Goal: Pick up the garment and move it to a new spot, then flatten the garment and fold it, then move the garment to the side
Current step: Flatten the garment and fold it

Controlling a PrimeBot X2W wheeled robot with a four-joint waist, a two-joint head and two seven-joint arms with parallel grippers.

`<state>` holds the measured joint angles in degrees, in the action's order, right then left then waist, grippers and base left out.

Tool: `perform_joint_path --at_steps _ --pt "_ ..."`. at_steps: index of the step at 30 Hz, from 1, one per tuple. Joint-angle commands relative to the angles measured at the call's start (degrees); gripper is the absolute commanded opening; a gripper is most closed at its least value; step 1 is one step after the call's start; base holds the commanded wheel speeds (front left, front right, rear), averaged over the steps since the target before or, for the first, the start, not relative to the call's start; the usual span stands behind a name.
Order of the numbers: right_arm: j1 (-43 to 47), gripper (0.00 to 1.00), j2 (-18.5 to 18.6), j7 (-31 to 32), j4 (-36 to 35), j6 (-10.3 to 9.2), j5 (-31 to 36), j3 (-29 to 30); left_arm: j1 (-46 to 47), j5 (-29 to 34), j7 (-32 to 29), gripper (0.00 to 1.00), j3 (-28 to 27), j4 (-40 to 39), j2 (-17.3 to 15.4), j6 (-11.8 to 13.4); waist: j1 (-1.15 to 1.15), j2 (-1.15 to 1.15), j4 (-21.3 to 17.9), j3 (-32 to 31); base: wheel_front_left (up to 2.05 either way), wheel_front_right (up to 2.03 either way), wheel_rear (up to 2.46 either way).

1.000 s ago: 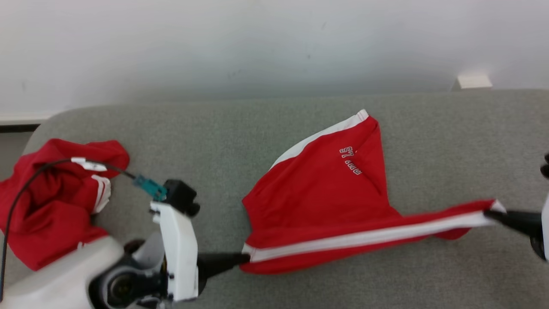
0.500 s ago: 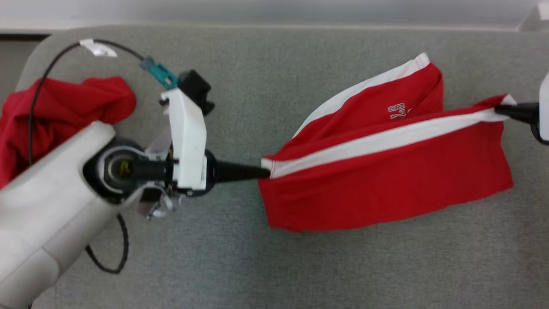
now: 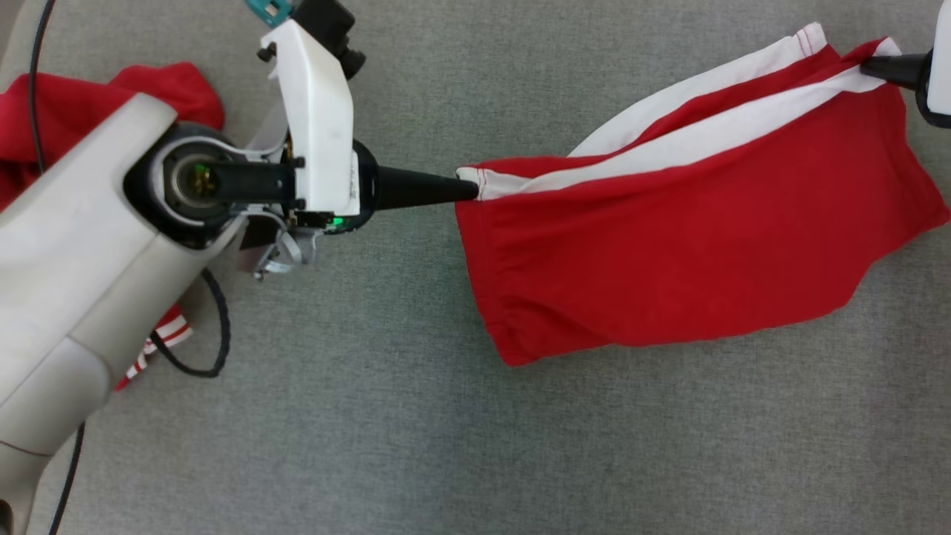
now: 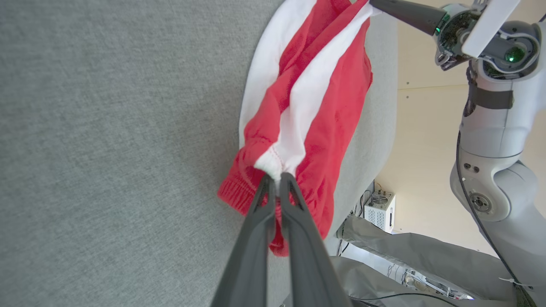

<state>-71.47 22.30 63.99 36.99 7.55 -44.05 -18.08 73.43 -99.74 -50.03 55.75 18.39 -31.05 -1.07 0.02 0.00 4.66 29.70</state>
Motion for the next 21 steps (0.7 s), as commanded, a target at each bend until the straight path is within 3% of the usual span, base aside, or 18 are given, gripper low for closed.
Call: perform_joint_path --at_steps 1,10,11,12,13,14,15,21 --pt "-0.97 0.00 0.14 -0.45 0.89 -0.13 1.60 0.75 1.01 1.03 -0.38 0.00 -0.35 0.57 -0.04 -0.46 -0.02 0.00 0.41 0.32 0.00 0.00 0.00" --pt "-1.61 0.00 -1.95 -3.38 4.55 -0.13 6.51 5.18 0.80 1.76 -0.43 0.00 0.18 1.78 -0.02 -0.92 -0.02 0.00 1.79 1.06 0.00 0.00 0.00" --pt "-1.61 0.07 -2.33 -3.75 4.59 -0.13 6.64 5.44 0.82 2.10 -0.40 0.00 0.38 1.88 0.13 -0.96 -0.02 0.00 1.89 1.19 0.00 0.00 0.00" --pt "-1.57 0.29 -2.72 -4.05 4.66 -0.13 6.83 5.68 0.89 2.37 -0.26 0.05 0.56 1.99 0.26 -1.07 -0.02 0.00 1.95 1.32 0.00 0.00 0.00" --pt "-1.56 0.45 -3.02 -4.27 4.70 -0.13 7.03 5.90 1.01 2.81 -0.20 0.49 0.82 2.10 0.35 -1.28 -0.02 0.00 1.99 1.43 0.00 0.00 0.00" --pt "-1.50 0.79 -3.28 -4.75 4.66 -0.13 7.15 5.99 1.01 3.13 -0.19 0.94 1.05 2.24 0.47 -1.43 -0.02 0.00 2.01 1.46 0.00 0.00 0.00" --pt "-1.43 1.00 -3.54 -5.07 4.55 -0.13 7.31 6.01 0.98 3.34 -0.26 1.00 1.14 2.53 0.55 -1.63 -0.02 0.00 2.00 1.46 0.00 0.00 0.00" --pt "0.59 1.00 -4.72 -7.30 3.84 -0.13 6.32 5.27 0.16 4.90 0.25 1.00 1.99 4.38 0.47 -2.51 -0.02 0.00 1.28 -0.49 0.00 0.00 0.00"
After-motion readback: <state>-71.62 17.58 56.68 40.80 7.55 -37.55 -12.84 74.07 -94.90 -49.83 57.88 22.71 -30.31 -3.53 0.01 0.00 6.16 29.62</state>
